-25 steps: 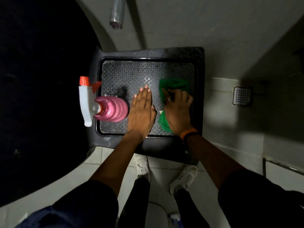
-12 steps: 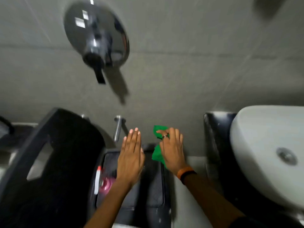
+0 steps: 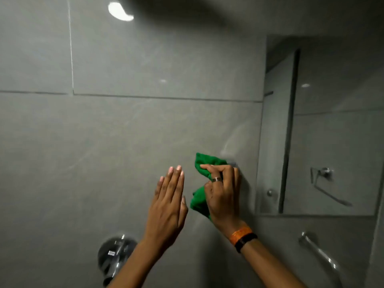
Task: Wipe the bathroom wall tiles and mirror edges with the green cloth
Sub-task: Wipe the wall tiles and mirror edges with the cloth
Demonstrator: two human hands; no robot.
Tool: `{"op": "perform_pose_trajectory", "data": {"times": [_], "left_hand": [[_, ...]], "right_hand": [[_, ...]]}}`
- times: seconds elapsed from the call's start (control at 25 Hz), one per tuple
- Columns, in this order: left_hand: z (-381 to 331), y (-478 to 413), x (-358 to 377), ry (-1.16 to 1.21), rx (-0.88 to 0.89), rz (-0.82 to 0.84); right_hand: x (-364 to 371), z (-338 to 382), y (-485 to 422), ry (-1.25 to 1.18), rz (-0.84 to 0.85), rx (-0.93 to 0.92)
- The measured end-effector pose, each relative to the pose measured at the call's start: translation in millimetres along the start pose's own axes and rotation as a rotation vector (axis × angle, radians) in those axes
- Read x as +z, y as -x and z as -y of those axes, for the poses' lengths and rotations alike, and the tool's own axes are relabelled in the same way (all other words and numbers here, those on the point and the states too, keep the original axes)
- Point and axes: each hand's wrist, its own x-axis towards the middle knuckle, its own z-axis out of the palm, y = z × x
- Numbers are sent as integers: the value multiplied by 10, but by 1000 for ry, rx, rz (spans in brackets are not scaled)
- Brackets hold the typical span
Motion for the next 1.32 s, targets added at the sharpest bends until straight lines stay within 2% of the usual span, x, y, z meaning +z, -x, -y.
{"op": "perform_pose_trajectory", "data": {"times": [0.24, 0.48, 0.56, 0.6, 0.68, 0.72, 0.8, 0.92, 1.04, 1.32], "left_hand": [[-130, -1396, -276, -20, 196, -203], [-244, -2241, -27, -24, 352, -367], [-276, -2419, 137, -39, 353, -389], [-290, -2487, 225, -42, 341, -390], [-299, -2630, 440, -80, 333, -372], [-298, -2701, 534, -114, 341, -354], [-299, -2867, 703, -160, 351, -321], [-333, -3132, 928, -177, 338, -311], [-402, -3323, 1027, -199, 329, -356], [-695, -3635, 1057, -194, 330, -410]], "right_hand": [[-281, -388, -1581, 129, -305, -157], [-626, -1121, -2937, 143, -555, -252], [-581, -1484, -3163, 236, -431, -323], [-498, -1675, -3177, 301, -276, -325], [-230, -2017, -3074, 331, 91, -186], [-84, -2123, -3005, 281, 170, -105], [145, -2190, -2986, 179, 104, -20], [284, -2173, -3109, 280, -34, -66], [250, -2197, -3285, 368, -47, -137], [60, -2400, -3662, 370, -62, -185]]}}
